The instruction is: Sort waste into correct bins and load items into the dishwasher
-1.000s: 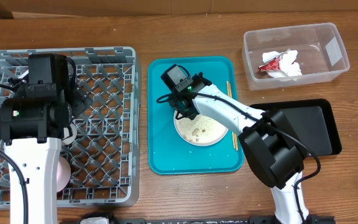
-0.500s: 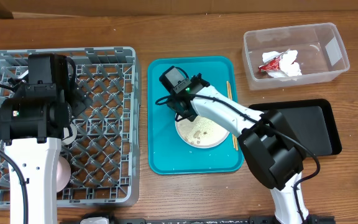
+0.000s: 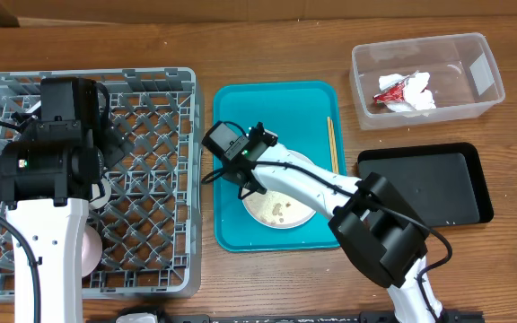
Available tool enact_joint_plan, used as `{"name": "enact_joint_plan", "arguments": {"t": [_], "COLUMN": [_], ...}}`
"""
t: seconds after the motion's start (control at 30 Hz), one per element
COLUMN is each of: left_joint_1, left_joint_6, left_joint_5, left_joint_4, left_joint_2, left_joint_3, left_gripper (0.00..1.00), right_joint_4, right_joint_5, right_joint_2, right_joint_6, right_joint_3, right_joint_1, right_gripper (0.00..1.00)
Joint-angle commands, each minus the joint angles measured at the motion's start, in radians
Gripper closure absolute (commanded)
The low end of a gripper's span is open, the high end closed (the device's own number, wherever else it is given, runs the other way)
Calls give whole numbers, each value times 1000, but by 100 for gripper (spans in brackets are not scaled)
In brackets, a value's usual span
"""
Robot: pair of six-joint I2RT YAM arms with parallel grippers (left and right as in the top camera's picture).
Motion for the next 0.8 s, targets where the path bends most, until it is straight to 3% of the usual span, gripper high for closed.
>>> {"name": "enact_joint_plan", "arguments": {"t": [0.0, 0.77], "left_joint_1": [-2, -2], "left_joint_6": [-17, -17], "left_joint_5": [4, 4], "left_joint_4": [4, 4], "left_joint_2": [2, 2], "left_joint_3": [-6, -6], "left_gripper": [0, 0], "right_joint_4": [-35, -51], "right_joint_5": [61, 105], "right_joint_2": [11, 11], "right_joint_6": [-47, -229], "right_joint_3": [-8, -4], "right_joint_1": [26, 60], "right_gripper": [96, 96]}}
